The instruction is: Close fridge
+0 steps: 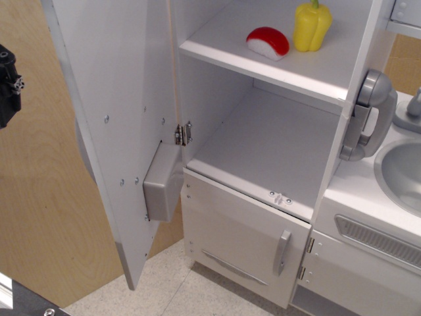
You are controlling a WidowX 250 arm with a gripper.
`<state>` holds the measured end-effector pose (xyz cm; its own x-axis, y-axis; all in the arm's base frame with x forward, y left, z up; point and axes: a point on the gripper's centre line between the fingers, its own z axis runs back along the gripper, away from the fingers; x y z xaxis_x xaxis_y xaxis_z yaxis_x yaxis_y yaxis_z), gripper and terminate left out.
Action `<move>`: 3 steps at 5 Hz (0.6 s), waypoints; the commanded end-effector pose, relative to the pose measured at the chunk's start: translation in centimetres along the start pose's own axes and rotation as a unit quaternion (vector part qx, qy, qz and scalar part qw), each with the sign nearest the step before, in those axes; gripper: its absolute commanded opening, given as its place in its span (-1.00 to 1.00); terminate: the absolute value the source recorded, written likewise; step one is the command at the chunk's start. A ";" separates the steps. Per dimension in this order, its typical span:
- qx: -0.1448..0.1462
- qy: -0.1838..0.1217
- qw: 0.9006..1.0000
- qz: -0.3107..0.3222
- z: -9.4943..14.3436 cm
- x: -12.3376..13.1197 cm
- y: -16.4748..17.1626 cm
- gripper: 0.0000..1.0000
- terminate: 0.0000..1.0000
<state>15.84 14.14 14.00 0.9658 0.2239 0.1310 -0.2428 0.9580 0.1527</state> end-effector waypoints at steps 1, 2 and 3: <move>0.000 0.000 1.000 0.000 0.0 0.0 0.0 1.00 -1.00; 0.012 -0.012 1.000 0.012 0.9 2.6 -0.6 1.00 -1.00; 0.023 -0.004 1.000 0.018 1.9 4.5 -1.7 1.00 -1.00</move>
<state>19.83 12.86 15.11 0.9607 0.2596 0.0982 -0.2740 0.9435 0.1862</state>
